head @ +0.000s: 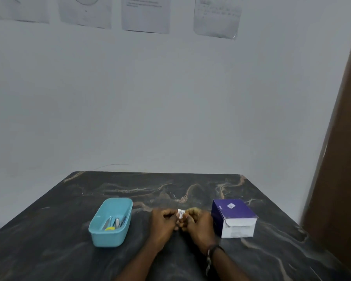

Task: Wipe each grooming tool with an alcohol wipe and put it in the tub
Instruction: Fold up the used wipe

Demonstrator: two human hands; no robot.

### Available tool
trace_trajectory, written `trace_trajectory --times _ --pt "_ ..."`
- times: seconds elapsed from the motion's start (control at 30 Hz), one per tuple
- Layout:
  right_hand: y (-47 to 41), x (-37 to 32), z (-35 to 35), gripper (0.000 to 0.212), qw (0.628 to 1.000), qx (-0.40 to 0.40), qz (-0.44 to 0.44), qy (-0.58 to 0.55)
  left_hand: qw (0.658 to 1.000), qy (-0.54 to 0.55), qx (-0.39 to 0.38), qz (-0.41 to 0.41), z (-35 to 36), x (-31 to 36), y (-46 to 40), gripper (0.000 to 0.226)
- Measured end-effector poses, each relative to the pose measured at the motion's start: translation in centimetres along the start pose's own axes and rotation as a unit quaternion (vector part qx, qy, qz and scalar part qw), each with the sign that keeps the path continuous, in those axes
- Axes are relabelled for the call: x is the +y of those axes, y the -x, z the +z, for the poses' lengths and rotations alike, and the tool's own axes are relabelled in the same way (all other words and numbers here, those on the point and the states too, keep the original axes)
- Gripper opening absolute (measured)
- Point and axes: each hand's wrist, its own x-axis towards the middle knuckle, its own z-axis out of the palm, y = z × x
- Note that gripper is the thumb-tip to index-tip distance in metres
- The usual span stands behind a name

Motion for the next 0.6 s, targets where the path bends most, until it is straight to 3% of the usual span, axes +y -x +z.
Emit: trace_trajectory --times 0.17,0.3,0.43,0.6 --pt "-0.1 -0.1 0.2 0.015 0.999 0.024 -0.011 0.042 0.999 0.0 0.051 0.002 -0.2 1.3 1.1 0.035" --pt "1.7 -5.0 0.1 0.022 0.998 0.038 -0.036 0.028 0.995 -0.004 0.095 0.008 -1.2 3.7 1.5 0.012" --pt "3.5 -8.5 0.6 0.011 0.995 0.069 -0.064 0.026 0.993 -0.003 0.108 0.037 -2.5 6.3 2.6 0.01" --pt "5.6 -10.5 1.6 0.017 0.994 0.078 -0.069 0.011 0.992 0.017 0.113 0.053 -4.2 8.2 5.3 0.013"
